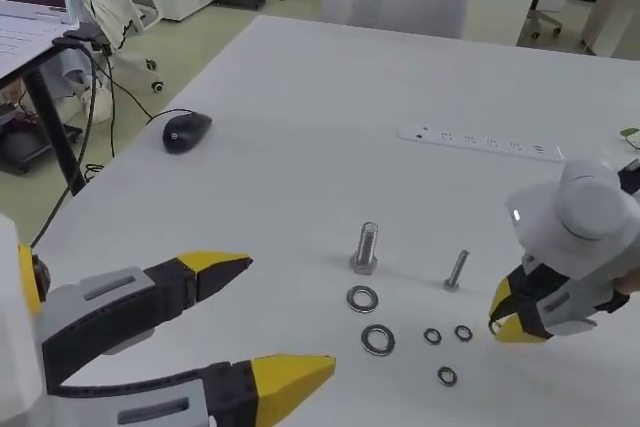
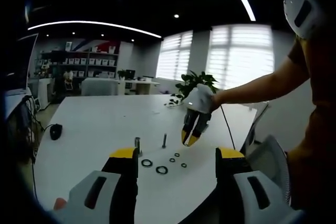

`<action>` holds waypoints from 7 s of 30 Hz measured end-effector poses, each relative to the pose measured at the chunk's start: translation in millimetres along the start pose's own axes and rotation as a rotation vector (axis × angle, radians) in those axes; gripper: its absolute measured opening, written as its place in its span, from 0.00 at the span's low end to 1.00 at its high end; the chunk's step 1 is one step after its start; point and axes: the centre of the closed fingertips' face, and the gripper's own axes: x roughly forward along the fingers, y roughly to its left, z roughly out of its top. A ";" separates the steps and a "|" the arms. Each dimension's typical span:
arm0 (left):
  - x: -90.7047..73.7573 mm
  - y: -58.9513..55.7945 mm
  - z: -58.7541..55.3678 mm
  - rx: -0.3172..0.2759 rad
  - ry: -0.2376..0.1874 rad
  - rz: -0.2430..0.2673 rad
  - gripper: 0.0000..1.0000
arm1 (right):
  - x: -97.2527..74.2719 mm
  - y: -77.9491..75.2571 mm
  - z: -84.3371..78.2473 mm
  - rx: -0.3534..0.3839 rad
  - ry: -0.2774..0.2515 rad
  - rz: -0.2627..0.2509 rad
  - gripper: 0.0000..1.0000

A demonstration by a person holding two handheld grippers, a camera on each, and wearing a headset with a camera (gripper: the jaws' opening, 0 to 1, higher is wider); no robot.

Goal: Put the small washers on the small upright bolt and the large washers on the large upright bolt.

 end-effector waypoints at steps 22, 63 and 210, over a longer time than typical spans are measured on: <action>6.1 10.2 1.0 -0.008 0.000 0.005 0.59 | -17.9 -68.4 29.7 -0.052 0.022 -0.063 0.12; 7.4 17.0 -1.5 -0.019 0.010 0.019 0.59 | 37.3 -70.4 11.1 -0.084 0.061 -0.043 0.12; 12.7 -2.5 3.9 0.002 -0.006 -0.023 0.59 | -15.9 -76.6 22.4 -0.018 0.055 -0.087 0.12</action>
